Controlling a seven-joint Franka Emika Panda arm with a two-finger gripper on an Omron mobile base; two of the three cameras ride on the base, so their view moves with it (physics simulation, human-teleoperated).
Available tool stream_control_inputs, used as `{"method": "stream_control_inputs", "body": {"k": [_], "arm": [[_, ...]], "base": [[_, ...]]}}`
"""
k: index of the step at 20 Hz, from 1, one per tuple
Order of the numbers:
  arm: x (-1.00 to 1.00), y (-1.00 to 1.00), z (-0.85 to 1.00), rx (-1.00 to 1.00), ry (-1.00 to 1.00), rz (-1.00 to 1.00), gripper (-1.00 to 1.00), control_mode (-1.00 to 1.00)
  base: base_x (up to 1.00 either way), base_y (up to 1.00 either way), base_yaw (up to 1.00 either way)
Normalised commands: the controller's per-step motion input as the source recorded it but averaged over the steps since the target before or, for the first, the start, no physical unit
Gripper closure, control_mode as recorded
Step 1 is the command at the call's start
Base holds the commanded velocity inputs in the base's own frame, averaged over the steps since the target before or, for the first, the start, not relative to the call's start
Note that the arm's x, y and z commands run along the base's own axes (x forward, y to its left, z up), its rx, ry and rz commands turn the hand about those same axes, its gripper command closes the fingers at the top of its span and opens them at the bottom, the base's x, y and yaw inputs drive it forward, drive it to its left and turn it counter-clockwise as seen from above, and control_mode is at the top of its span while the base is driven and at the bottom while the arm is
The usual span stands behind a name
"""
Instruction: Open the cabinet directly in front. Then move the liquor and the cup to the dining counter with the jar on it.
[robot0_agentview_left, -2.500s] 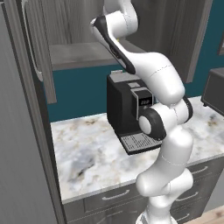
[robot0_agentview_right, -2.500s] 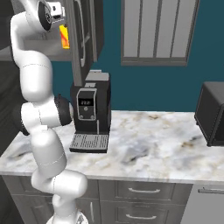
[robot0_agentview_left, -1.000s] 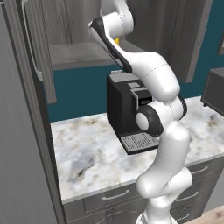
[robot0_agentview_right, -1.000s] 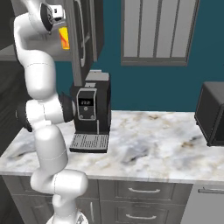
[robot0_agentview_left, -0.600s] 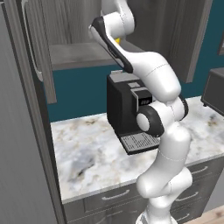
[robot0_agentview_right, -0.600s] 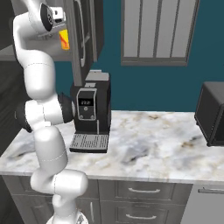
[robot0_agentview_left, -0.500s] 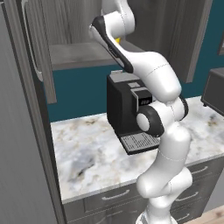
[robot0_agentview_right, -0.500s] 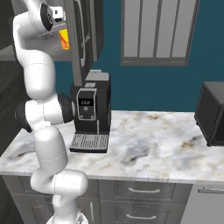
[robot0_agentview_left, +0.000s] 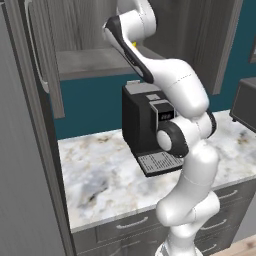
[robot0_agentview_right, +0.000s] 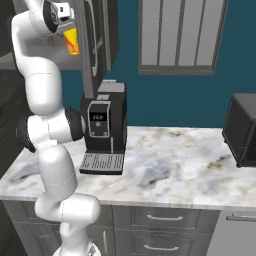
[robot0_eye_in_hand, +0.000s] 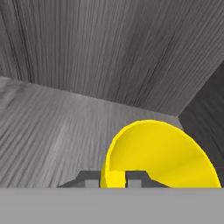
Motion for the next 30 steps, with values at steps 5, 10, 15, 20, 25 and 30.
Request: {"method": "stream_control_inputs", "body": {"k": [5, 10, 15, 20, 25, 30], "arm": [[-0.37, 0.0, 0.0, 0.0, -0.35, 0.0, 1.0, -1.0], [-0.48, 0.0, -0.06, 0.03, -0.42, 0.0, 1.0, -1.0], [-0.11, 0.0, -0.02, 0.0, -0.01, 0.0, 1.0, -1.0], [-0.97, 0.01, -0.2, 0.0, -0.17, 0.0, 1.0, -1.0], [-1.0, 0.02, 0.04, 0.0, -0.38, -0.02, 1.0, -1.0], [-1.0, 0.02, -0.33, 0.0, -0.22, -0.01, 1.0, -1.0]], "base": [[0.0, 0.0, 0.0], [0.0, 0.0, 0.0], [0.0, 0.0, 0.0], [0.0, 0.0, 0.0], [0.0, 0.0, 0.0], [0.0, 0.0, 0.0]]}}
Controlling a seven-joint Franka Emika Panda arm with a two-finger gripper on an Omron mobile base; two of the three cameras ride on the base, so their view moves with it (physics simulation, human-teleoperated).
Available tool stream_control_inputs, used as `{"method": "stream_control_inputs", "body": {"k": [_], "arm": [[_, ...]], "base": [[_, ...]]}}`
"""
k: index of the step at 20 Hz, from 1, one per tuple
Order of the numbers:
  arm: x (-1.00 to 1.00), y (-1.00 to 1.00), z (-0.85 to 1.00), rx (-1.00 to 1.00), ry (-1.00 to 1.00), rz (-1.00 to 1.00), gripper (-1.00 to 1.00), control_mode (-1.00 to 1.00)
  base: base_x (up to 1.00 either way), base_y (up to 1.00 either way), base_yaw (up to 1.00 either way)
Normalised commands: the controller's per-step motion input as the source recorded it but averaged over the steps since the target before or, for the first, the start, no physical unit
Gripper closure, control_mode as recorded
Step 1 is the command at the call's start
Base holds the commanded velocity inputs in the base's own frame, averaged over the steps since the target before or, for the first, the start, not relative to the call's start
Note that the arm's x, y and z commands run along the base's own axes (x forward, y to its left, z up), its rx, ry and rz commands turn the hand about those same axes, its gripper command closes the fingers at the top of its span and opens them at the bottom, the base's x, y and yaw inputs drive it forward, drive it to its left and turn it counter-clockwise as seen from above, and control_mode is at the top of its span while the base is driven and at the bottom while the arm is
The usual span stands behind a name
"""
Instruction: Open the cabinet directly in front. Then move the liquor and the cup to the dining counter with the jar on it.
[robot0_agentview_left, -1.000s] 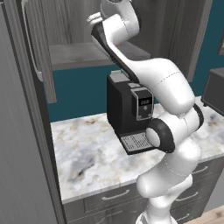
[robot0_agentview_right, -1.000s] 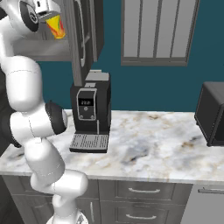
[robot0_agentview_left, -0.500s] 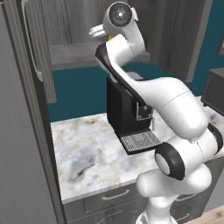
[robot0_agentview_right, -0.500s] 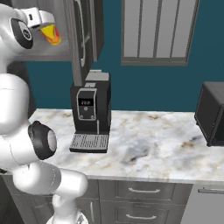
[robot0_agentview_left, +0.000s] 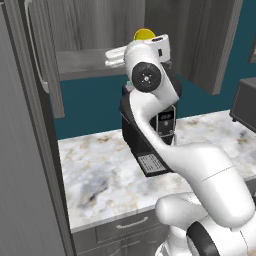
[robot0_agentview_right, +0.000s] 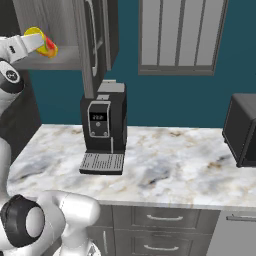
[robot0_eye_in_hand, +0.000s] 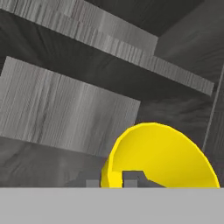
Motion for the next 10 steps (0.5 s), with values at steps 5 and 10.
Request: {"method": "stream_control_inputs", "body": {"k": [5, 10], "arm": [[-1.0, 0.0, -0.01, 0.07, 0.05, -0.11, 1.0, -1.0], [-1.0, 0.0, -0.05, 0.09, 0.22, -0.18, 1.0, -1.0]], "base": [[0.0, 0.0, 0.0], [0.0, 0.0, 0.0]]}}
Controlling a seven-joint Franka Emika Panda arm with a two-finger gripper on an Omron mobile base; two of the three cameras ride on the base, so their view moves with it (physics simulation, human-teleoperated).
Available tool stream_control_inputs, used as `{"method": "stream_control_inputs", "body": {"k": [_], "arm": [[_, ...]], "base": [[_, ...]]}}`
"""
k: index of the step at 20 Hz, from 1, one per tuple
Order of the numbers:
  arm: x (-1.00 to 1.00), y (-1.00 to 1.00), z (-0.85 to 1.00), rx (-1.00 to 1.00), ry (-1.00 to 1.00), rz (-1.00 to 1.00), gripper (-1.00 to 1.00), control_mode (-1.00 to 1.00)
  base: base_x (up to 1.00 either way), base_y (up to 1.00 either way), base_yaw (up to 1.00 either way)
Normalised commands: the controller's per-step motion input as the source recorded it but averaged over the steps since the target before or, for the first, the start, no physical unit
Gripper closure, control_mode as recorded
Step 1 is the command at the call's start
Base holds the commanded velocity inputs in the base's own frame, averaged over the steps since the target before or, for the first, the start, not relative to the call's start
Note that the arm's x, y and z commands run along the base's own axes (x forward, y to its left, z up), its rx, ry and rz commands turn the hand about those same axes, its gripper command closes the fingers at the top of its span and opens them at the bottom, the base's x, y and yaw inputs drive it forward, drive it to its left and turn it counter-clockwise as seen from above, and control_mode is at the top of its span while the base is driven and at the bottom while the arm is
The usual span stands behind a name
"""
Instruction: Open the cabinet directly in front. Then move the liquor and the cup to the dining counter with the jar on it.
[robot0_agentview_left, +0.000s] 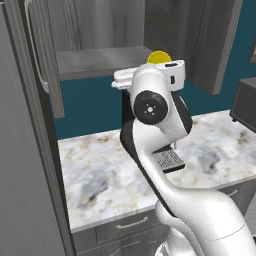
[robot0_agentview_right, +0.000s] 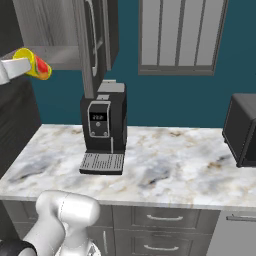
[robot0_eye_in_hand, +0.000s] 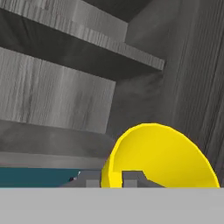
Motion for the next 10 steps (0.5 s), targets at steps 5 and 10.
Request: {"method": "stream_control_inputs", "body": {"k": [5, 10], "arm": [[-1.0, 0.0, -0.6, 0.06, 0.29, -0.19, 1.0, -1.0], [-0.65, 0.0, -0.68, 0.01, 0.18, -0.01, 1.0, -1.0]], "base": [[0.0, 0.0, 0.0], [0.0, 0.0, 0.0]]}}
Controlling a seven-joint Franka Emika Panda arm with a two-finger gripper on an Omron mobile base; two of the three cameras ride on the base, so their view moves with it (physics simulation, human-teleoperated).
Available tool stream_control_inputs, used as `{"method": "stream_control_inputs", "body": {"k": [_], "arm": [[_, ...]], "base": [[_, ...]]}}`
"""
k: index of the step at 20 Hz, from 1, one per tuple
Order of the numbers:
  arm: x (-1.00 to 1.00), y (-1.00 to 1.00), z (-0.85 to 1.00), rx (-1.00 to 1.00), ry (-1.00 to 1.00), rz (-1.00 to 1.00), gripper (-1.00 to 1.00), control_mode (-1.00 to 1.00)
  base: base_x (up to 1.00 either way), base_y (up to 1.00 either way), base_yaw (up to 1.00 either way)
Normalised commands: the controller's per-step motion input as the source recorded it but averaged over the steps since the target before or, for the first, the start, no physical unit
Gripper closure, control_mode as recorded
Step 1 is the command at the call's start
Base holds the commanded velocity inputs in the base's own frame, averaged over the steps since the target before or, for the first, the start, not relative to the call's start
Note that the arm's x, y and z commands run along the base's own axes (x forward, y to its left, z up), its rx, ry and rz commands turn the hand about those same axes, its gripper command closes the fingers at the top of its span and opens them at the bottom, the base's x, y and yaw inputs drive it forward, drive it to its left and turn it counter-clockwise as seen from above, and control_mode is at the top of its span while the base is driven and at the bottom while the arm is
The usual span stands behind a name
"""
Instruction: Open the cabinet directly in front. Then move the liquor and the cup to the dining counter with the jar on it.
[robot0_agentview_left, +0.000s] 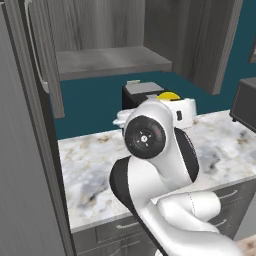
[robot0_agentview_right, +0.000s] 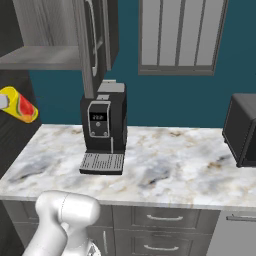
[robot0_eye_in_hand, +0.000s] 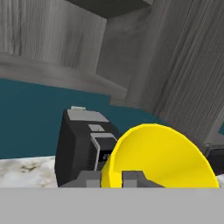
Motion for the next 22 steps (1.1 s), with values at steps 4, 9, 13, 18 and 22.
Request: {"method": "stream_control_inputs", "body": {"k": [4, 9, 13, 18, 22], "arm": [[-0.14, -0.01, -0.14, 0.0, 0.01, 0.0, 1.0, -1.0], [-0.07, 0.0, -0.02, 0.0, 0.02, 0.0, 1.0, -1.0], [-0.16, 0.0, -0.06, 0.01, 0.03, 0.0, 1.0, 1.0], [0.0, 0.0, 0.0, 0.0, 0.0, 0.0, 1.0, 1.0], [0.0, 0.0, 0.0, 0.0, 0.0, 0.0, 1.0, 1.0]], "base": [[0.0, 0.0, 0.0], [0.0, 0.0, 0.0], [-0.71, 0.0, -0.01], [-1.0, 0.0, -0.04], [-0.96, 0.21, -0.01]]}}
